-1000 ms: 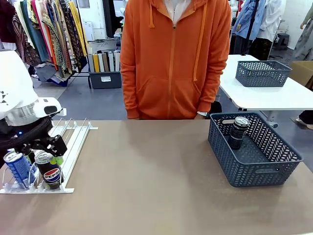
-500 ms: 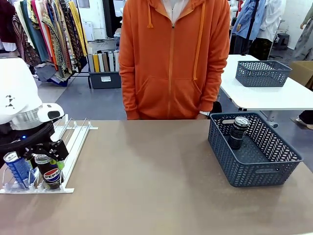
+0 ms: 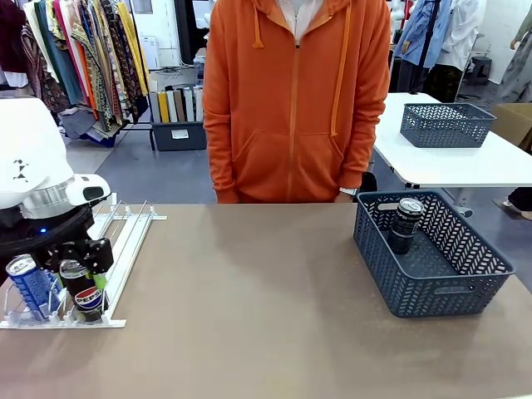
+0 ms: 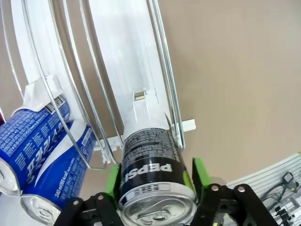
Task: Retrieve and store the cans from the dispenser.
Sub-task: Pick up the last remaining can from one row of the Automatic Can Dispenser and place it in the middle of the table.
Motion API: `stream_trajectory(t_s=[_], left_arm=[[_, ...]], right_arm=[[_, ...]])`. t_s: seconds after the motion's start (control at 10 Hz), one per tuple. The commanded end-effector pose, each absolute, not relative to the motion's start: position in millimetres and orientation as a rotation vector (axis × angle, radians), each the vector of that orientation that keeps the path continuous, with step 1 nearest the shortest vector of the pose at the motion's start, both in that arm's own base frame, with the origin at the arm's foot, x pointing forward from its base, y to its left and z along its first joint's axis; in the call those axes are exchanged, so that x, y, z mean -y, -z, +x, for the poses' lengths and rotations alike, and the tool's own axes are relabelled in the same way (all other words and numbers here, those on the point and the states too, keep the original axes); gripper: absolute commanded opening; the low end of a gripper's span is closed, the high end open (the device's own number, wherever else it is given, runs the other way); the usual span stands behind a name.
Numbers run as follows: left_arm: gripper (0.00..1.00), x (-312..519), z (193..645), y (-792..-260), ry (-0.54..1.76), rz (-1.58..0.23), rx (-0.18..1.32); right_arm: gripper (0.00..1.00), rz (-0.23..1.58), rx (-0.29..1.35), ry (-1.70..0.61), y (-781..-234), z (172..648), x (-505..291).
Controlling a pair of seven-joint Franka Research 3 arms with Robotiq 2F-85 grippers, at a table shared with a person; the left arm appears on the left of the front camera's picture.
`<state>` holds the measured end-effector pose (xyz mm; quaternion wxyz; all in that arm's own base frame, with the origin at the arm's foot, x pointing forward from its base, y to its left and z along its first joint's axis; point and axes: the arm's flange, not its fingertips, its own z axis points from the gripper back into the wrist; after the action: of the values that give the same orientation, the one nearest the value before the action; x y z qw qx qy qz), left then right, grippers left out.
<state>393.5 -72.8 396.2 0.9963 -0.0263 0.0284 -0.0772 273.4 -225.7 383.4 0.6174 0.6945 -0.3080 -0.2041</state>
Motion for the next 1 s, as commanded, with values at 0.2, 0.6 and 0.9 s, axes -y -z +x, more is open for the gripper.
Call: stream_trajectory(t_s=[0.2, 0.6, 0.9], left_arm=[[0.0, 69.0, 397.6, -398.4, 0.122, -0.02, -0.051], [0.0, 70.3, 393.3, -424.1, 0.14, -0.028, 0.003], [0.0, 78.8, 366.0, -512.6, 0.197, -0.058, 0.131]], right_arm=[[1.0, 1.605, 0.694, 0.473, -388.4, 270.6, 226.4], [1.0, 1.605, 0.694, 0.473, -388.4, 270.6, 226.4], [1.0, 1.605, 0.694, 0.473, -388.4, 270.6, 226.4]])
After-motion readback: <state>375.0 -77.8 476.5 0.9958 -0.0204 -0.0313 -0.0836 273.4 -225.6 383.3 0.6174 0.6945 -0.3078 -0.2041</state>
